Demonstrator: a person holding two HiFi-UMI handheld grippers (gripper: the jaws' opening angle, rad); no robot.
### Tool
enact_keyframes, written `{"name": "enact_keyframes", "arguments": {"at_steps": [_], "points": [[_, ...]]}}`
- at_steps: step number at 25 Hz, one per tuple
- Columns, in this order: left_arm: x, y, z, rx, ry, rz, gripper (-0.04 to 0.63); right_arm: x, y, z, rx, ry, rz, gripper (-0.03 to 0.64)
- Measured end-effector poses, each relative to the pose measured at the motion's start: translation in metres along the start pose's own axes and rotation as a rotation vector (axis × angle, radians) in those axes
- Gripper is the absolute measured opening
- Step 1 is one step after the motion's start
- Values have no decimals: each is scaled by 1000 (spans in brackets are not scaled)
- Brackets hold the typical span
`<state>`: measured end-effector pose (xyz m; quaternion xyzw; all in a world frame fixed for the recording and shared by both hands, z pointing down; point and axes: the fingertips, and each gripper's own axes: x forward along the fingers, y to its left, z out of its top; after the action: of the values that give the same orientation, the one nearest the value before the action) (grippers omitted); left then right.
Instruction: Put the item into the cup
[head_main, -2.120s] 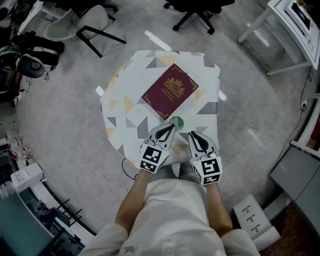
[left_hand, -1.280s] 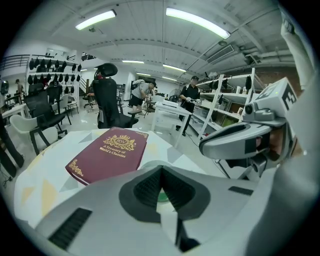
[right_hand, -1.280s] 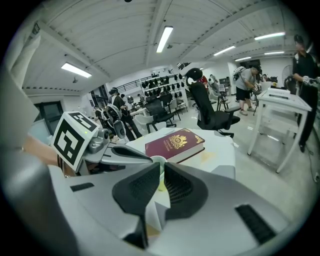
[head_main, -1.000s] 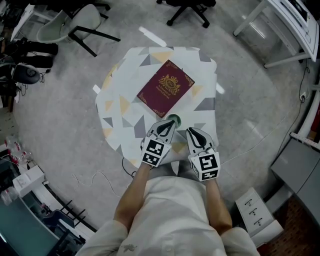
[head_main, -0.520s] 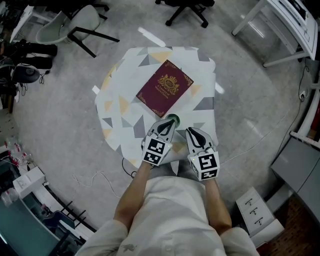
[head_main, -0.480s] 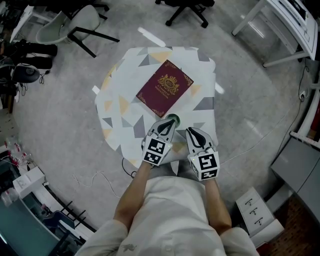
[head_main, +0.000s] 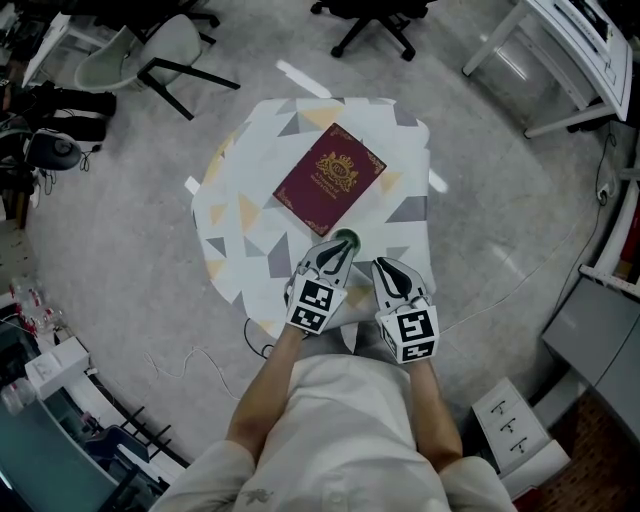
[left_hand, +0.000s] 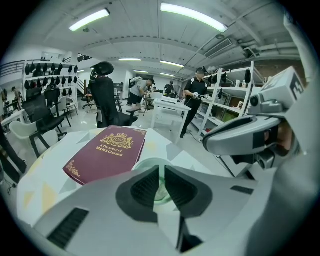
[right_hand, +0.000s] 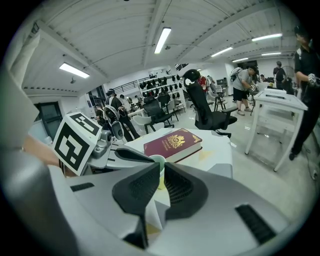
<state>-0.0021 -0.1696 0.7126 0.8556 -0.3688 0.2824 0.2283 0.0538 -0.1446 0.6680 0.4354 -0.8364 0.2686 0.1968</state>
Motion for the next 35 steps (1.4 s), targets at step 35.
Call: {"name": "enact_keyframes", "arguments": {"at_steps": [35], "points": [[-145, -14, 142, 109, -431, 10, 77, -75, 38, 128, -179, -292, -73, 28]]}}
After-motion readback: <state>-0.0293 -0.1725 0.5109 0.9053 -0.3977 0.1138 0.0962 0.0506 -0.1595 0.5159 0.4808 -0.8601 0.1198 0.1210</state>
